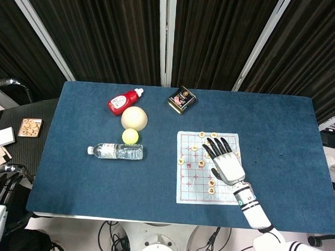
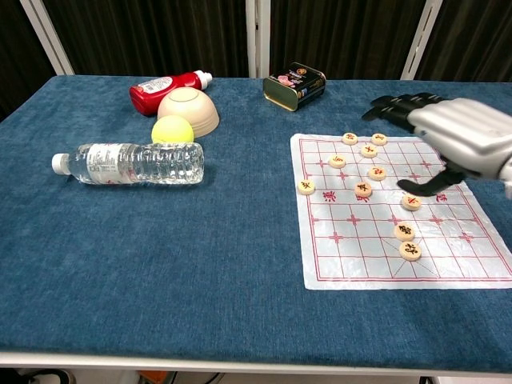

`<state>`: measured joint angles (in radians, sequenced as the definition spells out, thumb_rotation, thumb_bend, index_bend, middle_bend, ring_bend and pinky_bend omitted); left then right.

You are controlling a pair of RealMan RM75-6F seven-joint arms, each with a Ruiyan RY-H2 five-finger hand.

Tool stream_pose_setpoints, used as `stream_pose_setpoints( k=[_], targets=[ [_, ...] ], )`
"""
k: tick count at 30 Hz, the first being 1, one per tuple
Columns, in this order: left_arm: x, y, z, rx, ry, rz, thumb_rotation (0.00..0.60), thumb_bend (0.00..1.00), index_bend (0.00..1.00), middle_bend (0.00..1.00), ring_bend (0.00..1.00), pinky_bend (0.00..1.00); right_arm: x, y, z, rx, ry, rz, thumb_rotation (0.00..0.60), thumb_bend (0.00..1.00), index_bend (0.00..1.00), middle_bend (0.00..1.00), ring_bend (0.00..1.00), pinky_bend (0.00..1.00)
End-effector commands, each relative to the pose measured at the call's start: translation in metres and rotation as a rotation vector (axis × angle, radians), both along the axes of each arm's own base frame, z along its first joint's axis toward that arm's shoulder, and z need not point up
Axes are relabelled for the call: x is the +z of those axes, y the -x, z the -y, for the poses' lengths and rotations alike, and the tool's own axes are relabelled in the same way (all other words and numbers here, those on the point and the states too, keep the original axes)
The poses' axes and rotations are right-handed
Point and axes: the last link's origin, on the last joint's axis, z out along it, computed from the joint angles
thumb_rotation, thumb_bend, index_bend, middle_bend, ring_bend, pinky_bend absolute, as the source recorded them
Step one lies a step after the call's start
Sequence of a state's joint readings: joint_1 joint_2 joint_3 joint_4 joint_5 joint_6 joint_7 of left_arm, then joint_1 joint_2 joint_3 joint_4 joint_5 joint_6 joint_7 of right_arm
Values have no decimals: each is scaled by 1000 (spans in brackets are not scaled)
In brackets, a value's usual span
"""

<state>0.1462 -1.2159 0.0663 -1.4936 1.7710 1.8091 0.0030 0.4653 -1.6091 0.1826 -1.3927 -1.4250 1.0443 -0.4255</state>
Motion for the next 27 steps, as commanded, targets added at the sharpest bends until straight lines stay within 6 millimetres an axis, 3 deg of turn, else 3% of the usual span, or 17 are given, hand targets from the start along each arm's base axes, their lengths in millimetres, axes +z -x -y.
stream_pose_setpoints(
  k=[1,10,19,27],
  targets=[
    [1,0,1,0,-2,0,600,123,87,80,0,0,-13,-5,6,-13,-16,-18,600,236,153,0,0,0],
    [3,2,2,5,-4,2,600,123,87,80,0,0,-32,-6,11,-47,-37,-31,600,237,234,0,0,0],
    [2,5,0,10,0,6,600,123,87,80,0,0,-39,-4,14,-61,-39,-30,600,238,345,0,0,0],
    [3,8,1,16,0,9,600,123,87,80,0,0,-43,-5,15,-65,-44,-27,600,238,387,0,0,0]
  ],
)
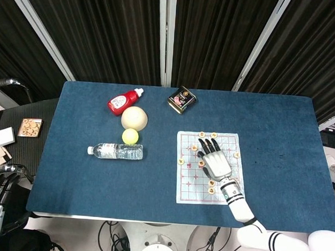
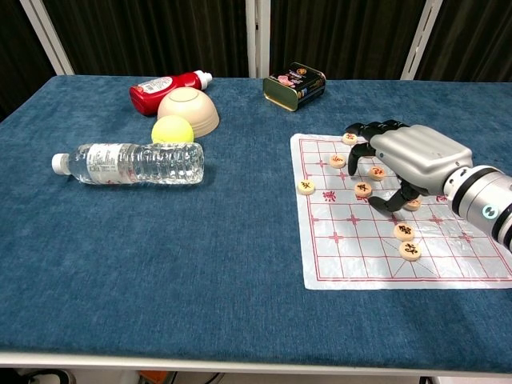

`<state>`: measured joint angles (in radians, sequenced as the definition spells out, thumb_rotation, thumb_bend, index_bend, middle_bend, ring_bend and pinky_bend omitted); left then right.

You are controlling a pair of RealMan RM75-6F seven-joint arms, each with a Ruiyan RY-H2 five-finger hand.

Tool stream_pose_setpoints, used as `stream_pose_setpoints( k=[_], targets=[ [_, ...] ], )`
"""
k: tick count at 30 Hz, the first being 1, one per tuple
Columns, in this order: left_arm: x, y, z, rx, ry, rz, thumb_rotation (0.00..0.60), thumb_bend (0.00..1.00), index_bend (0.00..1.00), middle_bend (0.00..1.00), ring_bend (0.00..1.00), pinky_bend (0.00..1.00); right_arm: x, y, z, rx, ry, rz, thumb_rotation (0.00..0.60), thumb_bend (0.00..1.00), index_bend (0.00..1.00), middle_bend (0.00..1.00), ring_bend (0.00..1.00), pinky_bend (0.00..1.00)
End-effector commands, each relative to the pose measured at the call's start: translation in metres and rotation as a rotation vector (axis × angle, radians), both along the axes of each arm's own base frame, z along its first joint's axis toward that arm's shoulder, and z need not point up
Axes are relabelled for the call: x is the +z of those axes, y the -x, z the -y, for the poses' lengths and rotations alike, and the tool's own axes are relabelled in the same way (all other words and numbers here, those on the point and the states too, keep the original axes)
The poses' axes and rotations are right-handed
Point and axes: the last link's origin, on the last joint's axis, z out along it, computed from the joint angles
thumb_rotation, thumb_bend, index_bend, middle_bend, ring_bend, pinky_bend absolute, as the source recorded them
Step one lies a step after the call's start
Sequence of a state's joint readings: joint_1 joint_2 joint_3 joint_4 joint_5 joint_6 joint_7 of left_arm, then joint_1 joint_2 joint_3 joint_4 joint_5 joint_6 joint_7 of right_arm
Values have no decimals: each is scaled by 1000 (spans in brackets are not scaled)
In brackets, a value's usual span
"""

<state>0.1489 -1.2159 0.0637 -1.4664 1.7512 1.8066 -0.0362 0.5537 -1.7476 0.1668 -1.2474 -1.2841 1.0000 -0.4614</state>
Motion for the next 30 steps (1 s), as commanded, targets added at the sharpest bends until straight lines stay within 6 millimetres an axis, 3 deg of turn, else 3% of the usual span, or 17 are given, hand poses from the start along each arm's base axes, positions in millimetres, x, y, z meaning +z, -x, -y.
stream_pose_setpoints(
  k=[1,12,19,30],
  targets=[
    [0,0,0,0,-1,0,600,123,87,80,0,0,-1,0,0,-1,-3,-1,600,239,395,0,0,0],
    [1,2,2,1,-6,3,600,123,88,80,0,0,-1,-1,1,-14,-8,11,600,245,512,0,0,0],
    [1,2,2,2,-4,3,600,123,88,80,0,0,8,-4,5,-12,23,64,600,247,534,0,0,0],
    [2,1,1,1,-4,4,600,123,87,80,0,0,24,-17,48,-31,144,76,600,269,534,0,0,0]
  ],
)
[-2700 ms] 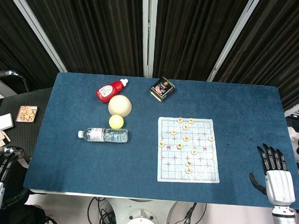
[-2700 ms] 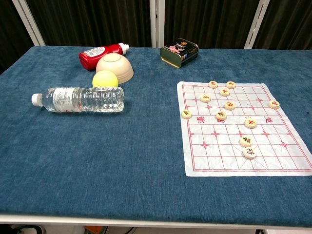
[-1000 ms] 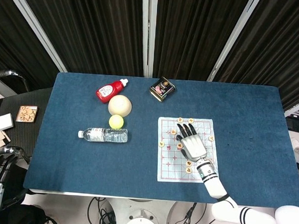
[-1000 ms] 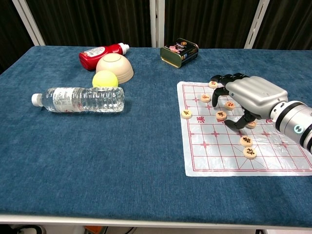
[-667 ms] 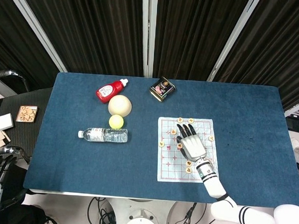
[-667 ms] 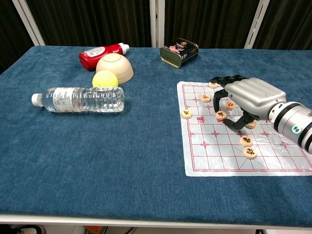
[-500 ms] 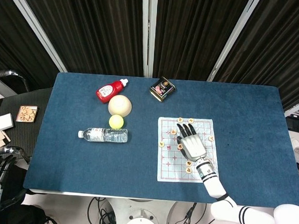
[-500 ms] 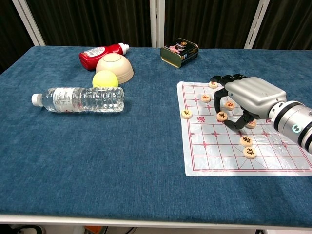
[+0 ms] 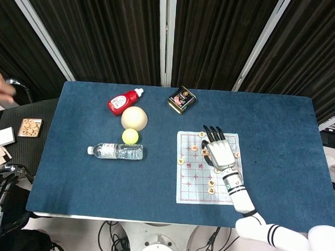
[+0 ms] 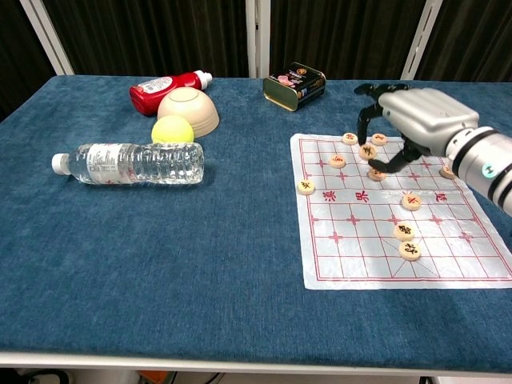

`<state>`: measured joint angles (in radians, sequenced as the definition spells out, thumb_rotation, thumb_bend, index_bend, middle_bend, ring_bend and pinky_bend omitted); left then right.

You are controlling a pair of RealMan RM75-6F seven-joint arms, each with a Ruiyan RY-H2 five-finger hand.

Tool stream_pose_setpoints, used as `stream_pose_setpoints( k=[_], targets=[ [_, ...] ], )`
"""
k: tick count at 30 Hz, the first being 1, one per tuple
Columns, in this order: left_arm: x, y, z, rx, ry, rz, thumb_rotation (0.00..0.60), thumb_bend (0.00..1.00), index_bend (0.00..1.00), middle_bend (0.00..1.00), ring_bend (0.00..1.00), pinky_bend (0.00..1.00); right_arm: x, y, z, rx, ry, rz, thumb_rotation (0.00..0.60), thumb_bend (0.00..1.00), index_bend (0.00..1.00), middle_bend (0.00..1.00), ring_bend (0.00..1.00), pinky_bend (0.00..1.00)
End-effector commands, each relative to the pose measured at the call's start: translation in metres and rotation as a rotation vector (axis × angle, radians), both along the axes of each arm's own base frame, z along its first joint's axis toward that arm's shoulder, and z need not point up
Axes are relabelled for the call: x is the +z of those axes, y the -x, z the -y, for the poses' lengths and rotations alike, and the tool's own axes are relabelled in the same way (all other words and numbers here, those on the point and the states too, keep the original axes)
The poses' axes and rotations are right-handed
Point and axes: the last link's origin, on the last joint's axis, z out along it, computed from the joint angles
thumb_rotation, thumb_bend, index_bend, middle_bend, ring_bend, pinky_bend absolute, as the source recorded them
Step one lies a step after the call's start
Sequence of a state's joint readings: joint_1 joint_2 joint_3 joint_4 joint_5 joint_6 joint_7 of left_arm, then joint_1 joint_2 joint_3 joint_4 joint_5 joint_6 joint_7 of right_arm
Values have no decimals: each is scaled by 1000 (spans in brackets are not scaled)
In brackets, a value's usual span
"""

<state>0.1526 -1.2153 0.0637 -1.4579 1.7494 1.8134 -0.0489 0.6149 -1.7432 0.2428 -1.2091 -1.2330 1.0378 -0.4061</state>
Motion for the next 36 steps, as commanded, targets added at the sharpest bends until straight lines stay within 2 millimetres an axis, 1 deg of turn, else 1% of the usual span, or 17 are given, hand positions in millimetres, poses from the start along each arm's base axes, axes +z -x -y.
stream_pose_setpoints(
  k=[1,4,10,19,25,31,34,36],
  targets=[
    [0,0,0,-1,0,0,600,123,87,80,0,0,1,-7,17,-14,38,-6,600,270,534,0,0,0],
    [0,0,0,0,1,2,600,122,88,80,0,0,-1,-10,29,-32,56,-25,600,270,534,0,0,0],
    [1,1,0,1,1,4,600,122,87,80,0,0,-11,-10,47,-76,65,-60,600,269,534,0,0,0],
    [1,2,-1,7,6,5,600,123,87,80,0,0,-24,-10,62,-124,82,-80,600,269,526,0,0,0],
    [2,3,-2,8,6,6,600,123,87,80,0,0,-32,-8,66,-151,72,-79,600,270,508,0,0,0],
    [3,4,-2,13,6,6,600,122,87,80,0,0,-36,-11,69,-155,69,-54,600,269,476,0,0,0],
    [3,5,-2,14,7,8,600,123,87,80,0,0,-35,-11,70,-153,78,-51,600,269,454,0,0,0],
    [3,5,-2,15,6,9,600,123,88,80,0,0,-35,-10,71,-156,78,-55,600,268,415,0,0,0]
  ],
)
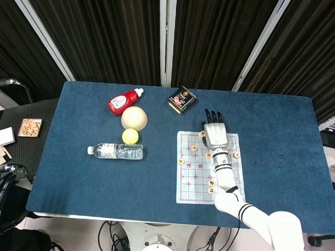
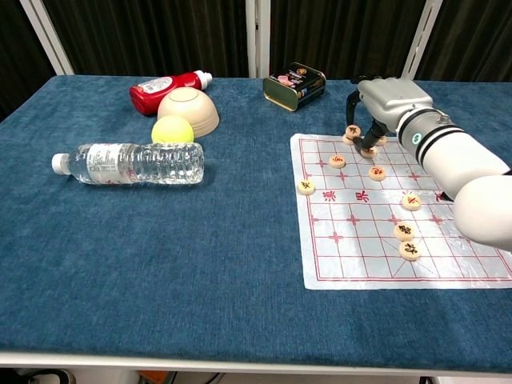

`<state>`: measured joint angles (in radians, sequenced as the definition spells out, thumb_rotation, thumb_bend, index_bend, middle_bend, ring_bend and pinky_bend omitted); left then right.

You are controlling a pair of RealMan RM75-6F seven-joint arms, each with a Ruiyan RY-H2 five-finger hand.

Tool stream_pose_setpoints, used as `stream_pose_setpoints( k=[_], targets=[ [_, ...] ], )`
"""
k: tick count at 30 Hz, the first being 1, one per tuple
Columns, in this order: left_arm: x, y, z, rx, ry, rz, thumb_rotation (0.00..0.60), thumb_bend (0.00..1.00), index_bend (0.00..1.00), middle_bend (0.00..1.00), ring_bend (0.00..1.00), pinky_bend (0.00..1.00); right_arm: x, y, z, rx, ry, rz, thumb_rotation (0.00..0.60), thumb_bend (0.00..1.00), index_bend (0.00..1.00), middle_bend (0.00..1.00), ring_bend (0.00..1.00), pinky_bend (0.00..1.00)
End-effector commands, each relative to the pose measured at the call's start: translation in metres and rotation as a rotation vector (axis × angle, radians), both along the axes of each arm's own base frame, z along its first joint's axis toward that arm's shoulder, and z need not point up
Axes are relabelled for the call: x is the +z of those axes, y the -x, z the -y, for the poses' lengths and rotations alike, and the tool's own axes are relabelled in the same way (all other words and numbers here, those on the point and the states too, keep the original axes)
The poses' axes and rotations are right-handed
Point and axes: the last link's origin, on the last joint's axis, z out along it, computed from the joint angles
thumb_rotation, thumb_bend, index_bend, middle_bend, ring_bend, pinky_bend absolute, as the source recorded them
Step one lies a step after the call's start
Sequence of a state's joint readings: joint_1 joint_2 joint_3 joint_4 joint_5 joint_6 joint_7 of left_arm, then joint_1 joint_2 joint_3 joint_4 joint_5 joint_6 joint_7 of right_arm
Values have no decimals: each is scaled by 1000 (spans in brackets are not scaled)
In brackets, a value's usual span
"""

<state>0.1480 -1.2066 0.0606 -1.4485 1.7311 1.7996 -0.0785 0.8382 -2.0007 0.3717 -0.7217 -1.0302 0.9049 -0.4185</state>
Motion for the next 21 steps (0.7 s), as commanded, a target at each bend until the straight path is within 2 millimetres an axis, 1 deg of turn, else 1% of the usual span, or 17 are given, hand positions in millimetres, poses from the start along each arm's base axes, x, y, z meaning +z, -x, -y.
stream_pose_setpoints(
  k=[1,6,9,12,15,17,18,19,21],
  targets=[
    [0,1,0,1,-1,2,600,124,87,80,0,0,0,1,1,-5,-4,-4,600,268,397,0,0,0],
    [0,1,0,0,-2,1,600,122,87,80,0,0,-1,3,1,-19,-15,-2,600,258,285,0,0,0],
    [1,1,0,2,-4,0,600,123,87,80,0,0,1,1,1,-15,-15,18,600,253,252,0,0,0],
    [1,1,1,4,-4,0,600,123,88,80,0,0,9,-1,1,3,9,41,600,253,240,0,0,0],
    [1,1,1,1,-5,0,600,123,88,80,0,0,29,0,0,38,61,77,600,253,217,0,0,0],
    [0,0,0,0,-4,0,600,123,87,80,0,0,50,5,-8,70,101,101,600,252,200,0,0,0],
    [0,0,0,1,-4,-1,600,123,87,80,0,0,60,9,-14,83,113,111,600,251,180,0,0,0],
    [-1,0,0,1,-3,-2,600,123,87,80,0,0,74,16,-25,100,121,121,600,249,167,0,0,0],
    [-1,-1,0,1,-1,-3,600,123,87,80,0,0,95,30,-50,120,119,122,600,240,88,0,0,0]
  ],
)
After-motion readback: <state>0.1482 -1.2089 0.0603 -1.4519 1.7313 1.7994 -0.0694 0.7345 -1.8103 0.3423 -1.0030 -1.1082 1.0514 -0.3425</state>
